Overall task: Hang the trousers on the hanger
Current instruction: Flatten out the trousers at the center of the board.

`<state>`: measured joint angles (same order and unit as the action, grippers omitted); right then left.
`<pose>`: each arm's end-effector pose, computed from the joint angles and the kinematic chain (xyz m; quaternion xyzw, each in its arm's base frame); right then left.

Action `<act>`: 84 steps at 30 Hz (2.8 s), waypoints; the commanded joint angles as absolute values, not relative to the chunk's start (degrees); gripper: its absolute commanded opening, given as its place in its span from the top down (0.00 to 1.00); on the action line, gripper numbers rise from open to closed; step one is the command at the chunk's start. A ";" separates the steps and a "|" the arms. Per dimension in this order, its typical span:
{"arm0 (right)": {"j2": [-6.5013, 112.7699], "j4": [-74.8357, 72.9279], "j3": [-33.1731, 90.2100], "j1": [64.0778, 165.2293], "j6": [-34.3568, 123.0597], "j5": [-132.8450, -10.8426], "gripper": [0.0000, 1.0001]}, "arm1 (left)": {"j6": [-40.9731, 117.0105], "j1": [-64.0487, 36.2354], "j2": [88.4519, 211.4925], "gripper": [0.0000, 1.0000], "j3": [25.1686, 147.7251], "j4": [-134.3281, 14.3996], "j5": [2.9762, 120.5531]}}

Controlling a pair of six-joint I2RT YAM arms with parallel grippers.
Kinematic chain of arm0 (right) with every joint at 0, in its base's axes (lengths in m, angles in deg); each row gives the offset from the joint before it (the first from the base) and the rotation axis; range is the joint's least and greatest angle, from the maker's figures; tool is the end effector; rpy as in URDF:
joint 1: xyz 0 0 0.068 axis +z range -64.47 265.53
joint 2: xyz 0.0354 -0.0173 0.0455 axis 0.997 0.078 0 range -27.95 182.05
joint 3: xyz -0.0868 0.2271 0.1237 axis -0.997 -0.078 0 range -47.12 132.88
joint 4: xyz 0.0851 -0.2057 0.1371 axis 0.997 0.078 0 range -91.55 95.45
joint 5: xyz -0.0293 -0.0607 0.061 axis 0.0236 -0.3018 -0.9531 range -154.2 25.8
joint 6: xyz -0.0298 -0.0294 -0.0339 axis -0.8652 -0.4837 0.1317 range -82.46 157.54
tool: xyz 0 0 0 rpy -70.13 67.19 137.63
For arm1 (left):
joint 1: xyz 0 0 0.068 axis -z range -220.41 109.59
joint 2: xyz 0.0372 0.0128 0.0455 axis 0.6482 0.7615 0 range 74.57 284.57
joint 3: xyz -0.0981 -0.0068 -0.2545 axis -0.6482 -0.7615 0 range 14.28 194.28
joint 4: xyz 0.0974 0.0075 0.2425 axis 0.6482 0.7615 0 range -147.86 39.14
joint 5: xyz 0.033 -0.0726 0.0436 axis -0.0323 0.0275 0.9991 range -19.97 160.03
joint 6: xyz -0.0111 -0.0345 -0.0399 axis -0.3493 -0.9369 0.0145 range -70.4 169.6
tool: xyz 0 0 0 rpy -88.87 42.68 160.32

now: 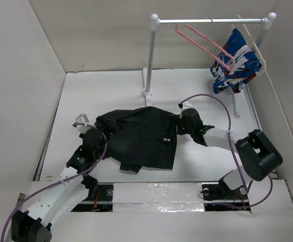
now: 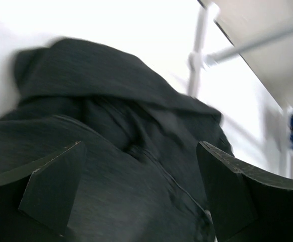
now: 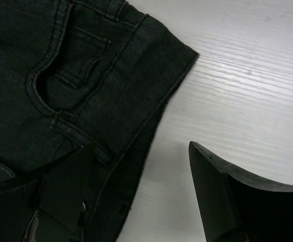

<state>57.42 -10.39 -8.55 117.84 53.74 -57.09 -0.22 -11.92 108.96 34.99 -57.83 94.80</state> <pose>0.2527 0.1546 0.1719 -0.0987 0.8919 0.1290 0.4221 0.1457 -0.0620 0.2379 -0.2724 0.7303 -0.2501 0.5743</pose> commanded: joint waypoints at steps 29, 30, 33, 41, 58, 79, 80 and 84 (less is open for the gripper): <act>25.49 -9.46 -21.54 104.86 50.28 -57.87 1.00 | 3.63 -24.51 135.55 0.12 32.90 -82.73 68.54; 25.40 -9.11 -21.37 104.86 50.19 -58.14 1.00 | 4.41 -23.54 137.30 0.12 33.52 -82.82 68.44; 25.23 -7.97 -20.57 104.86 50.28 -59.01 1.00 | 3.90 -22.30 142.06 0.17 33.88 -83.00 68.88; 24.62 -8.14 -19.96 104.86 50.11 -62.26 1.00 | 1.61 -22.30 149.79 0.85 34.57 -91.96 67.83; 1.50 20.68 7.71 116.72 50.10 -78.08 1.00 | 15.49 -25.11 117.02 0.89 75.00 -49.17 86.03; 18.46 5.58 -11.51 87.39 50.72 -60.15 1.00 | 10.76 -14.30 132.01 0.33 53.60 -61.46 81.00; 18.72 5.13 -12.04 86.85 50.20 -62.16 1.00 | 8.66 -14.30 129.44 0.34 50.35 -61.20 81.71; 19.34 3.64 -14.32 86.14 49.14 -65.50 1.00 | 1.71 -14.30 115.55 0.33 37.34 -55.76 88.21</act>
<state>19.60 11.40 -13.58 86.70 50.66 -61.39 8.43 -14.15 121.22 43.21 -55.93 82.71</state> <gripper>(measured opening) 0.038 0.663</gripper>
